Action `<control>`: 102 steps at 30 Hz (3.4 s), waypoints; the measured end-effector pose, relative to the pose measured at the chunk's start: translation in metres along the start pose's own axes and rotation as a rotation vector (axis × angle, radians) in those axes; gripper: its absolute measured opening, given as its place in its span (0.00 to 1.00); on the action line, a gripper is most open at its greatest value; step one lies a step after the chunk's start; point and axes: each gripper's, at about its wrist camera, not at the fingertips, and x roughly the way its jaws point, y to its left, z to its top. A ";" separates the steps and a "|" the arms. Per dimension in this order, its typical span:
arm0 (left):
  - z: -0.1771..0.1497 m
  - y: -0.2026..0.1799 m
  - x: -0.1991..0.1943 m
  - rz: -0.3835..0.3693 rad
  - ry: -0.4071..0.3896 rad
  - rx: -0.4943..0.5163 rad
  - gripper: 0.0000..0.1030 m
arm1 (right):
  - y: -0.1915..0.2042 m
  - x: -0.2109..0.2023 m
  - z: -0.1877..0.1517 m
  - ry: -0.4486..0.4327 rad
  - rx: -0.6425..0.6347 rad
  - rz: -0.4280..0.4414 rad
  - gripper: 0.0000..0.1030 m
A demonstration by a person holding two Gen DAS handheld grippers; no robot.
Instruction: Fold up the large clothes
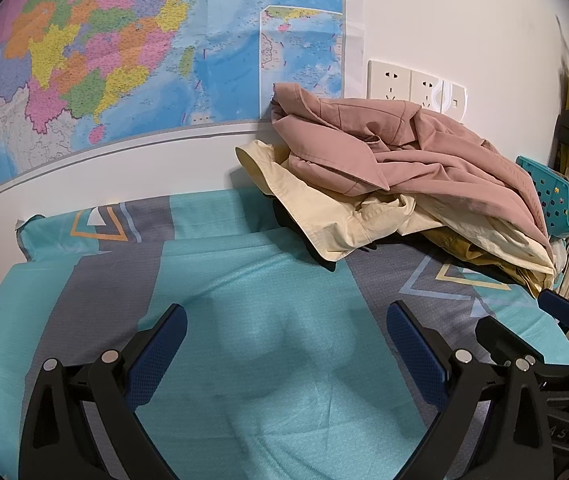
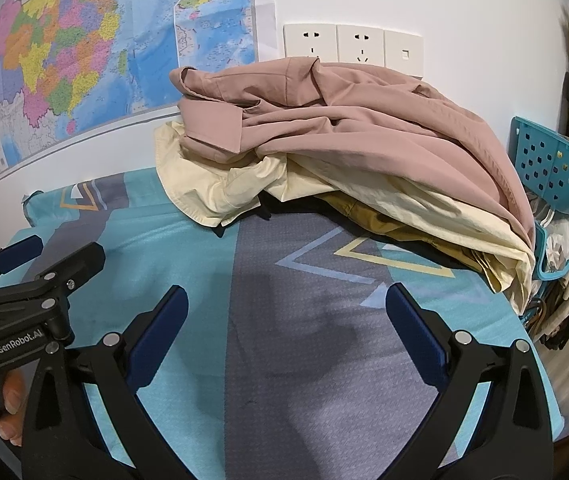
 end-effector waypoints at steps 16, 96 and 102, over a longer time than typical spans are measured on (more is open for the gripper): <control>0.009 0.005 0.017 -0.040 0.028 -0.022 0.94 | -0.003 0.005 0.026 -0.058 -0.100 -0.013 0.95; 0.215 0.078 -0.161 -0.514 -0.731 0.121 0.09 | -0.064 -0.329 0.293 -0.655 -0.342 0.068 0.13; 0.167 0.122 -0.260 -0.322 -0.759 0.163 0.09 | -0.045 -0.352 0.241 -0.595 -0.323 0.301 0.13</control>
